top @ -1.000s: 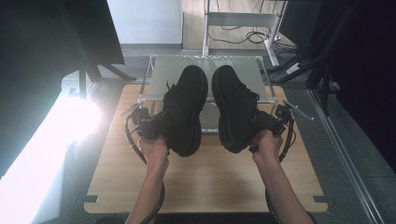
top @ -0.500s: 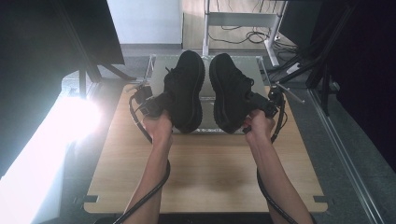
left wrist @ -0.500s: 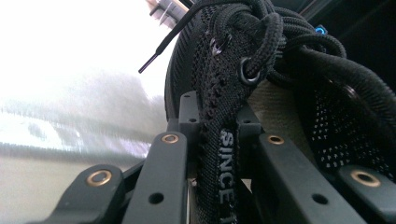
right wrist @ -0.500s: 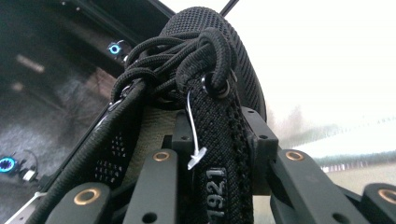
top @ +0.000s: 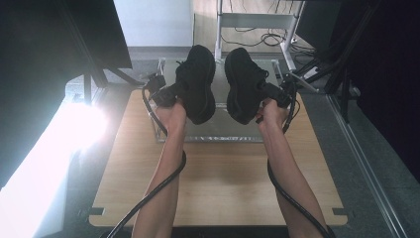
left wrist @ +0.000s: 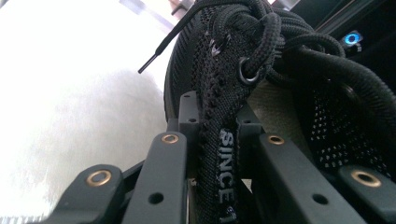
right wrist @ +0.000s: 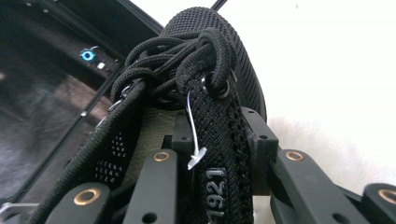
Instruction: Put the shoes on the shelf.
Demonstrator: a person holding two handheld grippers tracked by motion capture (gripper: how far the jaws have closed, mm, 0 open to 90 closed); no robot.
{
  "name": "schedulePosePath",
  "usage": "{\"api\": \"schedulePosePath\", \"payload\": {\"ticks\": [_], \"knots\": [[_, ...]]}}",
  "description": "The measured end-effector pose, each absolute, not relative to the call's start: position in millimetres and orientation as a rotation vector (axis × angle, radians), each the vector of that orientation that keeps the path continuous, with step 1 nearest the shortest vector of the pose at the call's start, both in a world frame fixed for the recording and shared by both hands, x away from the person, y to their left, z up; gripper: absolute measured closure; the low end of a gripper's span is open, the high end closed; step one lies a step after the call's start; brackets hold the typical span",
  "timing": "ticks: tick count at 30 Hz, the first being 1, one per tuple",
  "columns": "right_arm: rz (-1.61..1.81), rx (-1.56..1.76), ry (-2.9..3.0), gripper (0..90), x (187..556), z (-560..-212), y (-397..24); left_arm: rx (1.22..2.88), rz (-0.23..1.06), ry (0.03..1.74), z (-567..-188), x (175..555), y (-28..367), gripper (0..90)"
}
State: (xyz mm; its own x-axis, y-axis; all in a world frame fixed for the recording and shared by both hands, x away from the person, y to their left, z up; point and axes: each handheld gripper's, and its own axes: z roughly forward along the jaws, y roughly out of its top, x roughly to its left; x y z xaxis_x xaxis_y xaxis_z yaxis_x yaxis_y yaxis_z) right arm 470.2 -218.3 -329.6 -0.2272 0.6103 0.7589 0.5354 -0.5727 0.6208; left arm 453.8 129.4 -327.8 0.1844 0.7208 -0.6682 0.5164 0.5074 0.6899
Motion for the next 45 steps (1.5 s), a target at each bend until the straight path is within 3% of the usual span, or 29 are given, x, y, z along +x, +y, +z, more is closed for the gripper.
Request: {"api": "schedulePosePath", "payload": {"ticks": [14,31,45], "knots": [[1.847,1.918,1.439,70.2,498,-326,-211,1.216,0.253,1.559,-313,484,120,76.2],[1.771,1.913,1.499,66.5,506,-324,-198,1.319,0.338,1.548,-304,490,103,73.4],[1.79,1.902,1.553,54.6,510,-324,-190,1.331,0.364,1.533,-303,490,102,73.9]]}}
